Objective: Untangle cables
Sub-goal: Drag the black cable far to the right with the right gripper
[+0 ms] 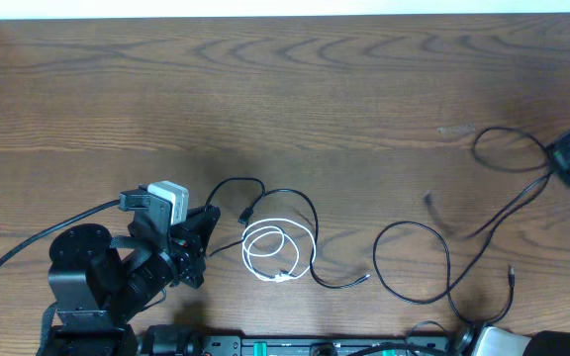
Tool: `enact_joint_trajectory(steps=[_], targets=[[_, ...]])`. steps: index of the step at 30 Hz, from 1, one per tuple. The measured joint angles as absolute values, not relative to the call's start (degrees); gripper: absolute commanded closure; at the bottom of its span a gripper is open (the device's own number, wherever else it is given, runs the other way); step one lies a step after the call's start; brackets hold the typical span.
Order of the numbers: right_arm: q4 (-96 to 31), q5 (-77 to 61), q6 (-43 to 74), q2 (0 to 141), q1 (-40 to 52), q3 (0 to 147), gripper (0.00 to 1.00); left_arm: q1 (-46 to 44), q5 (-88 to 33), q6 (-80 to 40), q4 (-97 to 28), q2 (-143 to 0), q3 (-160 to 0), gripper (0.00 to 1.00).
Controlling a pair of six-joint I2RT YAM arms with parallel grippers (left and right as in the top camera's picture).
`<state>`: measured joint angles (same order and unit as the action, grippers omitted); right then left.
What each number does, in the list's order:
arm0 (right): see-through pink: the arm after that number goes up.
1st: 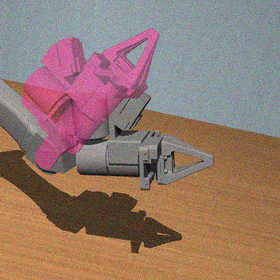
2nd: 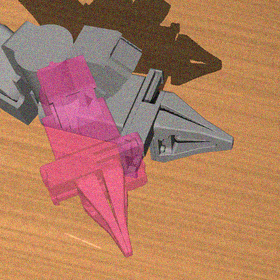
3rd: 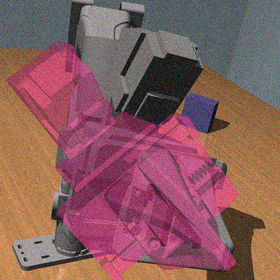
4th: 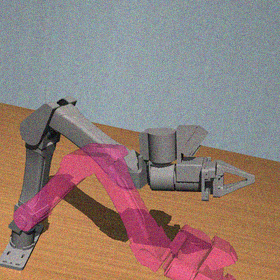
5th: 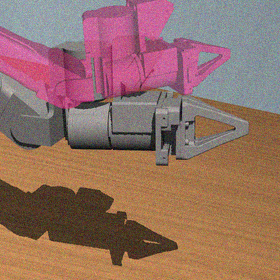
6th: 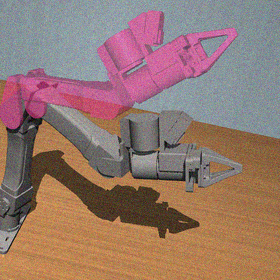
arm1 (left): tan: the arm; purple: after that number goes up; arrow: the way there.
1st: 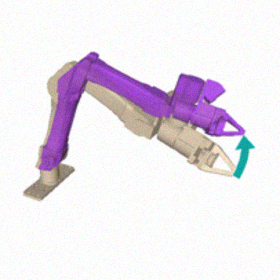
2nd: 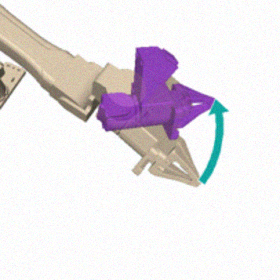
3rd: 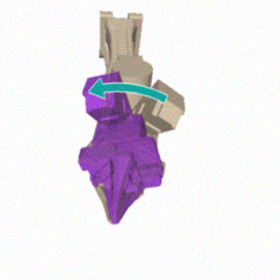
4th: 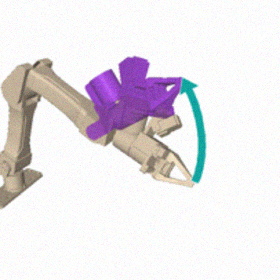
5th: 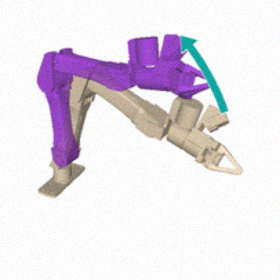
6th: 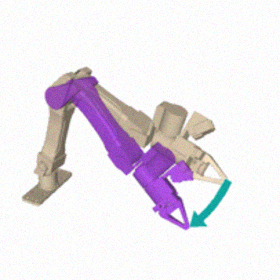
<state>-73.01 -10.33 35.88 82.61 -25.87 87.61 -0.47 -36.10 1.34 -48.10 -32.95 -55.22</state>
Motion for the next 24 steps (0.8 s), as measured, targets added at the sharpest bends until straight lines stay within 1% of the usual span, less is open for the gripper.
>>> enact_joint_trajectory(steps=[8, 11, 14, 17, 24], targets=[[-48.36, -8.40, 36.99, 82.76, -29.47, 87.35, 0.99, -0.47, -36.07, 1.34, -48.21, -32.95, -55.22, 0.93], [-43.88, -6.63, 37.06, 82.81, -31.22, 87.37, 0.99, -0.47, -36.07, 1.34, -48.40, -32.95, -55.22, 0.93], [-43.03, -3.81, 37.34, 83.44, -34.41, 87.37, 0.99, -0.47, -36.07, 1.34, -48.73, -32.95, -55.22, 0.92], [-44.84, -2.48, 39.03, 85.56, -38.74, 87.37, 0.99, -0.47, -36.10, 1.34, -48.77, -32.95, -55.22, 0.93], [-48.42, -4.47, 40.58, 95.77, -48.60, 87.35, 0.99, -0.47, -36.10, 1.34, -48.97, -32.95, -55.22, 0.92]])
